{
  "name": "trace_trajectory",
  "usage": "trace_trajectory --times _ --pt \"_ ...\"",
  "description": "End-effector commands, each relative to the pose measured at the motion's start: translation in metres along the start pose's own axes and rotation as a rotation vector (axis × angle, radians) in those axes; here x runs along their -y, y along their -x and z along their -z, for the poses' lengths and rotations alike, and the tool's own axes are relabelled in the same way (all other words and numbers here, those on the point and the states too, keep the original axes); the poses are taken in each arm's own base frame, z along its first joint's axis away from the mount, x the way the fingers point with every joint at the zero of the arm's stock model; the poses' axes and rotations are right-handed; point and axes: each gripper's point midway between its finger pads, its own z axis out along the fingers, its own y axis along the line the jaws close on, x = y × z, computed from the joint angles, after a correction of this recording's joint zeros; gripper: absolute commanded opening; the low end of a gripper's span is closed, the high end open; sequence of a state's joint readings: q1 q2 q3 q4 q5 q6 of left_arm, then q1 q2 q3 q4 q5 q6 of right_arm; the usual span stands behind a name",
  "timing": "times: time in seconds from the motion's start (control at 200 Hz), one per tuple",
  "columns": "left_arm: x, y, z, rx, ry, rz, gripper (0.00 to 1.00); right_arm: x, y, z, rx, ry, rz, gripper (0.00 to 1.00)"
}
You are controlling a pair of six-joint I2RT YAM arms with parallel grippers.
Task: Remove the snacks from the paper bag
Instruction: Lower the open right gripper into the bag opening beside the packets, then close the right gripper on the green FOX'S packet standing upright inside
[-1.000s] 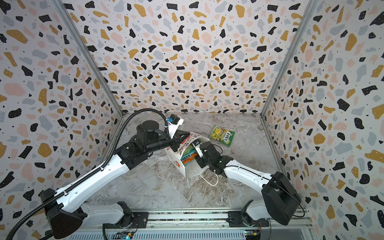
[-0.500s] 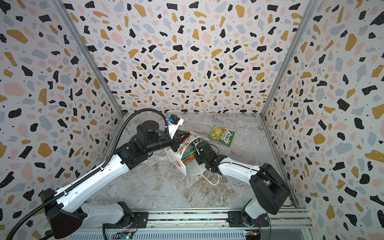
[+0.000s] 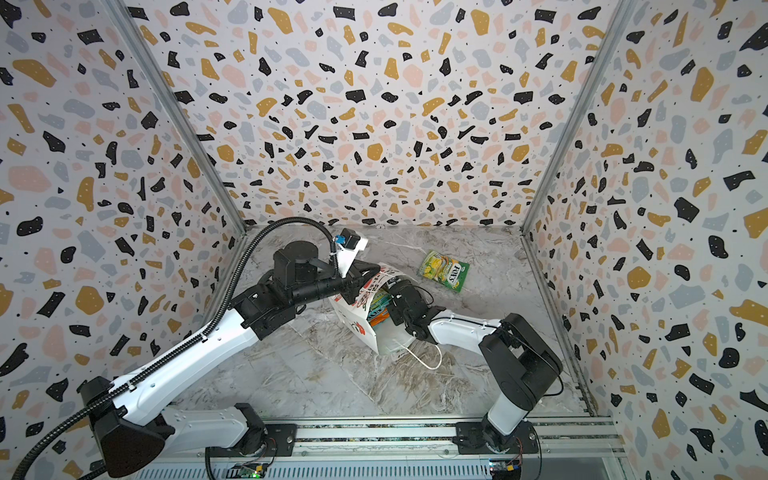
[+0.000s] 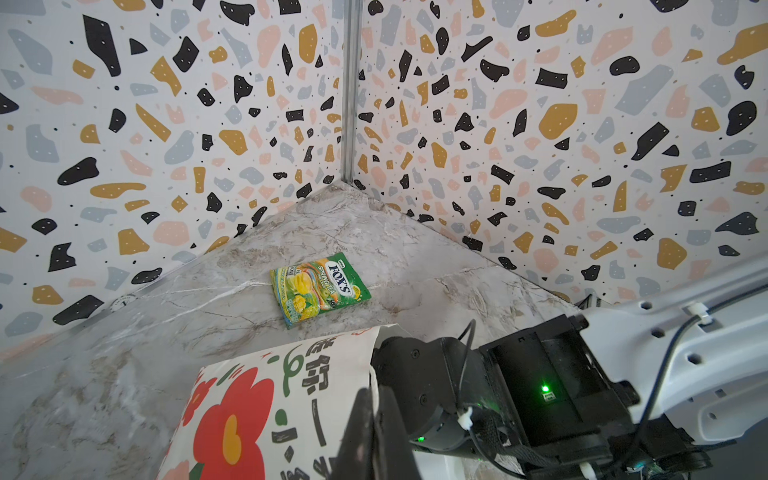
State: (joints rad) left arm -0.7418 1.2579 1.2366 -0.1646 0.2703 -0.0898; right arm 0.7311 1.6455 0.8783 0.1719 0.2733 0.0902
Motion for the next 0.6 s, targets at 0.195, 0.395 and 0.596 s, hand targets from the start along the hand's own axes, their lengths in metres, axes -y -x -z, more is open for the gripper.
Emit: trace_trajectory --times 0.195,0.395,0.596 --pt "0.002 0.007 0.002 0.027 -0.005 -0.017 0.0 -0.004 0.026 0.017 0.065 0.071 0.002 0.0" --pt "0.001 0.006 0.001 0.023 0.001 -0.015 0.0 -0.012 0.031 0.041 0.105 0.127 0.012 0.0" --pt "0.001 0.005 0.0 0.022 0.002 -0.012 0.0 -0.013 0.037 0.069 0.151 0.161 0.022 0.0"
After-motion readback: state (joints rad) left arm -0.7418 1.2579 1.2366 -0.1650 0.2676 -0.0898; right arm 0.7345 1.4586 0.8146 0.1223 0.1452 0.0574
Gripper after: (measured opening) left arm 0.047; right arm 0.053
